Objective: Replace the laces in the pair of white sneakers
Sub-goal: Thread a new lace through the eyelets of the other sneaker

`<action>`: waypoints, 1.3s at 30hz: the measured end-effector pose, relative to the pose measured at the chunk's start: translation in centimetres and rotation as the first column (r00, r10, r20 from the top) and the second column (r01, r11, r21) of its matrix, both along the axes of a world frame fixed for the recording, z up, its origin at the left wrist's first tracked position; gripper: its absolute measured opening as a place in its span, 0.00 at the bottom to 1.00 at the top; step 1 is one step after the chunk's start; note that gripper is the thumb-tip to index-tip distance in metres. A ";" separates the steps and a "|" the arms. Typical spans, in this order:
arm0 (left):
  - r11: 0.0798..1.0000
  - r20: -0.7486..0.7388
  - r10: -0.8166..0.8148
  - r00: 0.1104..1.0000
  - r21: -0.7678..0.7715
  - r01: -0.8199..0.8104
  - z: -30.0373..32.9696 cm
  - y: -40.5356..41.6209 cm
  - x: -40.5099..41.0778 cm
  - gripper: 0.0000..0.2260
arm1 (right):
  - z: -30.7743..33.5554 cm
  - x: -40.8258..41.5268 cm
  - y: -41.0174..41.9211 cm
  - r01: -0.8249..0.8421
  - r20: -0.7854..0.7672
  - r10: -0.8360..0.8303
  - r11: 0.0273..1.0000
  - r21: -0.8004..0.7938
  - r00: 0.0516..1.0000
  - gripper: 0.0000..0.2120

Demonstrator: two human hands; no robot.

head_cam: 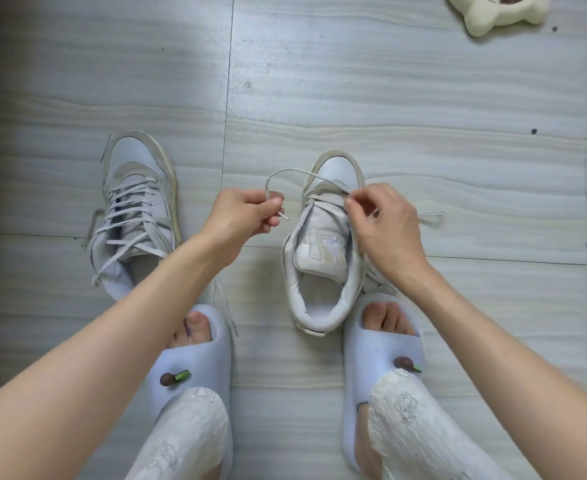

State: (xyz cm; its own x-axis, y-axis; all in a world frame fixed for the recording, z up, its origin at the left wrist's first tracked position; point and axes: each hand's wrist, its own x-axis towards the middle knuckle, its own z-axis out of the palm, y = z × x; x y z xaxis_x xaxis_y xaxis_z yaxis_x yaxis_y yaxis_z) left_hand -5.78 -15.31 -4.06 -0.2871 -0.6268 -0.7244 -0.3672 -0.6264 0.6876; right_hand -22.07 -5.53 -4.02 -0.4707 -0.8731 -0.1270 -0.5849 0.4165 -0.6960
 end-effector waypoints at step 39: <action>0.996 0.058 0.066 0.996 -0.066 -0.062 -1.0 9.0 3.9 0.09 | -1.6 7.0 6.0 -0.339 0.091 0.326 0.909 0.243 0.941 0.12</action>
State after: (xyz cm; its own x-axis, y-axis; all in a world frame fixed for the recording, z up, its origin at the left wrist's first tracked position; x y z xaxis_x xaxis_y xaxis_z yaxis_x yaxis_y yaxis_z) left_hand -1.87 -6.30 -5.02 -0.2016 -0.6883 -0.6969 -0.3699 -0.6053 0.7048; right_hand -15.03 0.49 -5.66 -0.1466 -0.9143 -0.3775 -0.6892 0.3681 -0.6241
